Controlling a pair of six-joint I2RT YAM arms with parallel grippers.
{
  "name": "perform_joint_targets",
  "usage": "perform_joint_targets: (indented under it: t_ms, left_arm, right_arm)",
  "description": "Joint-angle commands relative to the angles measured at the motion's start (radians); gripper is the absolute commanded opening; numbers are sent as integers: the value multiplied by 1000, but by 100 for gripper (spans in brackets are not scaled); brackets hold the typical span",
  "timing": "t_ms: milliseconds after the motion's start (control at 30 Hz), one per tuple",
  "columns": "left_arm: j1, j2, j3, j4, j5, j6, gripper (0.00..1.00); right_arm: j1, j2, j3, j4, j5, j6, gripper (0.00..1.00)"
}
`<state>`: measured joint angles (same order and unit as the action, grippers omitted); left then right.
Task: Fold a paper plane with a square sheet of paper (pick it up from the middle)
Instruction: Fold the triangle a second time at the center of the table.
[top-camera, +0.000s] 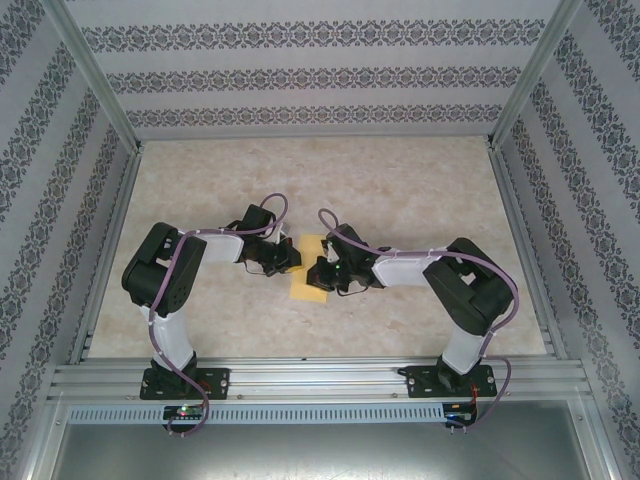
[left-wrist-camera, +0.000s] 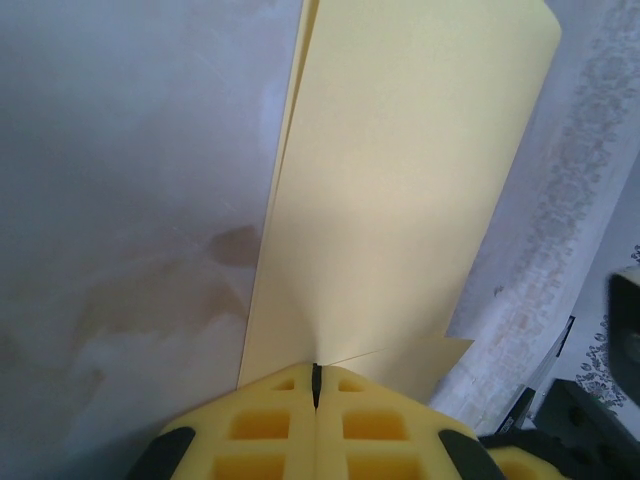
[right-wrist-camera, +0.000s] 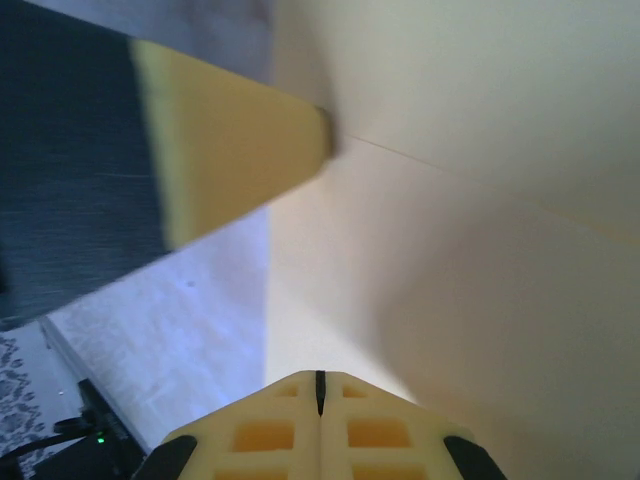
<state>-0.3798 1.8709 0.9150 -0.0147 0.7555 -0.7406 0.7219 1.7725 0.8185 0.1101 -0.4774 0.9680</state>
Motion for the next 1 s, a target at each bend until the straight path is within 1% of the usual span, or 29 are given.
perform_joint_targets:
  t_ms: [0,133,300,500,600,700,833,967]
  left_arm:
    - [-7,-10,-5,-19,-12,9,4]
    - [-5,-9,8,-39,-25,29,4]
    - [12,7,41,-32,1,30,4]
    - [63,12,41,-13,5,34,5]
    - [73,8,46,-19,13,41,5]
    - [72,-17,35,-16,13,40,6]
    - [69,-78,0,34,34,15,6]
    - [36,-80,-11,57,59,-1,4]
  right_arm:
    - [-12,40,-43,-27,25,-11,1]
    - [-13,36,-96,-25,31,-9,0]
    - [-19,27,-133,-27,28,-9,0]
    - [-24,18,-150,-20,17,-10,0]
    - [-25,16,-148,-12,15,-7,0]
    - [-26,19,-142,-7,12,-4,0]
    - [-26,21,-134,-2,13,1,0]
    - [-26,19,-132,-11,18,0,0]
